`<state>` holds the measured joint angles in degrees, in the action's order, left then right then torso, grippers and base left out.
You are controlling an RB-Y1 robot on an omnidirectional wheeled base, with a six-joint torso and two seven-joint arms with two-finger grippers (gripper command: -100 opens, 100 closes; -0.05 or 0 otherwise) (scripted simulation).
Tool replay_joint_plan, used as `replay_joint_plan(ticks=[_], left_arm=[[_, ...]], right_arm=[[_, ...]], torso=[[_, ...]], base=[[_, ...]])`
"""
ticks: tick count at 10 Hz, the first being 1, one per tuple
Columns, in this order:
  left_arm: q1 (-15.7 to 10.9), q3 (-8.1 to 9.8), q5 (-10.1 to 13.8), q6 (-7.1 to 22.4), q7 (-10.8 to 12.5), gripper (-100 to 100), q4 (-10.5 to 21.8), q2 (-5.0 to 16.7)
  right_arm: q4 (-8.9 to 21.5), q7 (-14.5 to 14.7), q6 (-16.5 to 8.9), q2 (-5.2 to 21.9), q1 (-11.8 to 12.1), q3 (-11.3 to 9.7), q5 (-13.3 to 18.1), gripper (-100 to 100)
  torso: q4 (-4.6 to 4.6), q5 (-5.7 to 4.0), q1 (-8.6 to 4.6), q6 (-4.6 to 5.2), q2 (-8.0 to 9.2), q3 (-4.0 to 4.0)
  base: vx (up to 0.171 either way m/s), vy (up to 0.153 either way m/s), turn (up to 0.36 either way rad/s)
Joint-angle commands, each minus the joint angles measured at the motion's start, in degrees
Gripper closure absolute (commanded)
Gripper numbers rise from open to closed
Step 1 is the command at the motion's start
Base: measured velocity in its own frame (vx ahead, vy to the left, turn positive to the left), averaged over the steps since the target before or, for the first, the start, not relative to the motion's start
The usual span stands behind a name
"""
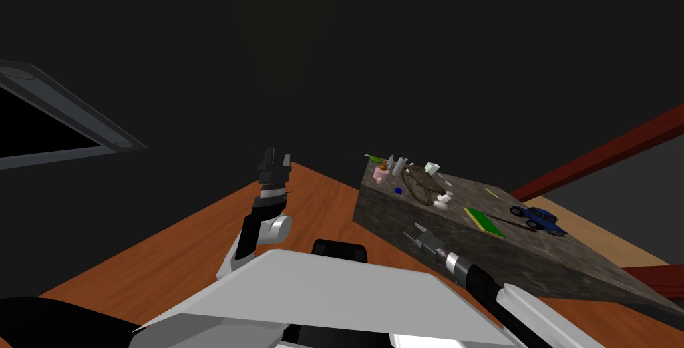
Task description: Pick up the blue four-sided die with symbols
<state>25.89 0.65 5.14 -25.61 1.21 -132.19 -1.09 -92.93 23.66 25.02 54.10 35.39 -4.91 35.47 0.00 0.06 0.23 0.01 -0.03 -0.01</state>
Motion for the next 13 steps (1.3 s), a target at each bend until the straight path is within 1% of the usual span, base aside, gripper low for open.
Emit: replay_joint_plan(ticks=[1, 2, 3, 4, 6, 7, 8, 9, 10, 11, 12, 13], left_arm=[[0.0, 0.0, 0.0, 0.0, 0.0, 0, 0.0, 0.0], [0.0, 0.0, 0.0, 0.0, 0.0, 0, 0.0, 0.0], [0.0, 0.0, 0.0, 0.0, 0.0, 0, 0.0, 0.0], [0.0, 0.0, 0.0, 0.0, 0.0, 0, 0.0, 0.0], [0.0, 0.0, 0.0, 0.0, 0.0, 0, 0.0, 0.0], [0.0, -0.01, 0.0, 0.0, 0.0, 0, 0.0, 0.0], [0.0, 0.0, 0.0, 0.0, 0.0, 0, 0.0, 0.0], [0.0, 0.0, 0.0, 0.0, 0.0, 0, 0.0, 0.0], [0.0, 0.0, 0.0, 0.0, 0.0, 0, 0.0, 0.0], [0.0, 0.0, 0.0, 0.0, 0.0, 0, 0.0, 0.0], [0.0, 0.0, 0.0, 0.0, 0.0, 0, 0.0, 0.0], [0.0, 0.0, 0.0, 0.0, 0.0, 0, 0.0, 0.0]], right_arm=[[2.9, 1.2, 0.2, 2.8, 0.1, -0.2, 1.4, -100], [3.3, 1.2, 0.2, 2.8, 0.1, -0.2, 1.4, -100], [5.9, 2.2, 0.2, 5.1, 0.2, -0.5, 2.6, -100], [5.9, 2.2, 0.2, 5.2, 0.2, -0.5, 2.6, -100], [10.1, 3.9, 0.2, 9.9, 0.2, -0.8, 4.5, -100], [10.9, 3.9, 0.2, 9.9, 0.2, -0.8, 4.5, -100], [12.9, 4.7, 0.2, 12.1, 0.1, -1.0, 5.4, -100], [15.7, 5.5, 0.1, 13.7, 0.0, -1.0, 6.1, -100], [15.7, 5.5, 0.1, 14.3, 0.0, -1.0, 6.1, -100], [18.0, 6.2, 0.1, 16.3, -0.1, -1.1, 6.7, -100], [18.0, 6.2, 0.1, 16.3, -0.1, -1.1, 6.7, -100], [20.0, 6.9, 0.0, 18.1, -0.3, -1.1, 7.2, -100]], torso=[[0.0, 0.0, 0.0, 0.0, 0.0, 0.0], [0.0, 0.0, 0.03, -0.02, -0.01, 0.0], [0.0, 0.0, 0.0, 0.0, 0.02, 0.01], [0.0, 0.01, 0.02, -0.02, 0.01, 0.01], [-0.01, 0.02, 0.09, -0.03, -0.08, -0.04], [-0.03, 0.05, 0.19, -0.04, -0.17, -0.09], [-0.03, 0.02, 0.1, 0.01, -0.11, -0.07], [-0.02, 0.01, 0.04, -0.02, -0.11, -0.06], [-0.03, 0.03, 0.12, -0.03, -0.15, -0.09], [-0.04, 0.02, 0.09, -0.01, -0.18, -0.1], [-0.04, 0.03, 0.11, -0.04, -0.22, -0.12], [-0.04, 0.01, 0.04, 0.0, -0.16, -0.09]], base=[[0.01, 0.082, 0.094], [0.003, 0.065, 0.035], [0.007, 0.075, 0.092], [0.022, 0.067, 0.04], [0.043, 0.112, 0.118], [0.04, 0.086, 0.061], [0.037, 0.075, 0.095], [0.054, 0.1, 0.151], [0.058, 0.088, 0.057], [0.068, 0.095, 0.108], [0.05, 0.068, 0.063], [0.059, 0.065, 0.12]])
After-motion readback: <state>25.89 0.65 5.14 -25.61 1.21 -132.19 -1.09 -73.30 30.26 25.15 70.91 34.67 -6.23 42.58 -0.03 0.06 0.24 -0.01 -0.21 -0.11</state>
